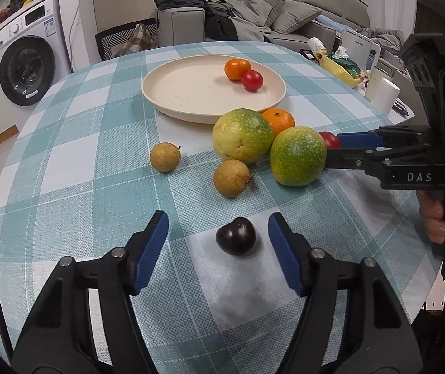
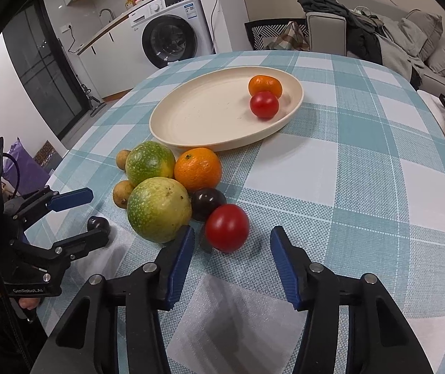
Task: Organize fruits
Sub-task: 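Grasp the dark plum with the left tool while the right tool grasps another tomato, then carry the plum and tomato over the cream plate with both tools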
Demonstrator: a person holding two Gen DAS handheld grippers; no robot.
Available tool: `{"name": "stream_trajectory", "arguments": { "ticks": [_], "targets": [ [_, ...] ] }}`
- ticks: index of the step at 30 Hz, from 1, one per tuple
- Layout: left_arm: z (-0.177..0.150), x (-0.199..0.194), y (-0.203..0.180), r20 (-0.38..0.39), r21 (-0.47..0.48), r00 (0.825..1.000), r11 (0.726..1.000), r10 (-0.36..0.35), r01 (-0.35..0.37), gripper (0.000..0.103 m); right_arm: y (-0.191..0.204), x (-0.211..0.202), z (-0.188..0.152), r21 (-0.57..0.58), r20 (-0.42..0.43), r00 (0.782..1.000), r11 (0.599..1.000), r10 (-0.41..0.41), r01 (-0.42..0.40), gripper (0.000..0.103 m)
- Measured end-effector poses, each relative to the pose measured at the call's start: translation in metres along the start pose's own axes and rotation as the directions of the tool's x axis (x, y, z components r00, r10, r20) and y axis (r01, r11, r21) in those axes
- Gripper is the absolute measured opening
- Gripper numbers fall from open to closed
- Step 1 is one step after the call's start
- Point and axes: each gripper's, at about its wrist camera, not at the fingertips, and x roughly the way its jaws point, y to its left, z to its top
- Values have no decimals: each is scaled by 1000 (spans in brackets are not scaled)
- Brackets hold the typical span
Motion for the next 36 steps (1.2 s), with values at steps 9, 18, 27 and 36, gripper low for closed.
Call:
{"name": "stream_trajectory", "arguments": {
  "ticks": [9,18,27,36],
  "targets": [
    [-3,1,-7,-15,35,1000,999,-27,27,40,-1,-1,1,4,7,1000,1000,2,-2,53],
    [-4,-1,-6,0,34,998,998,-56,56,23,-1,0,1,1,3,1000,1000,2,-2,50],
    [-1,-8,1,31,4,998,998,-61,61,23,0,1,1,-1,6,1000,1000,-3,3,48],
    [1,-10,8,52,-26,997,998,-55,56,23,-1,2,2,-3,9,1000,1000,-8,8,42]
  ]
}}
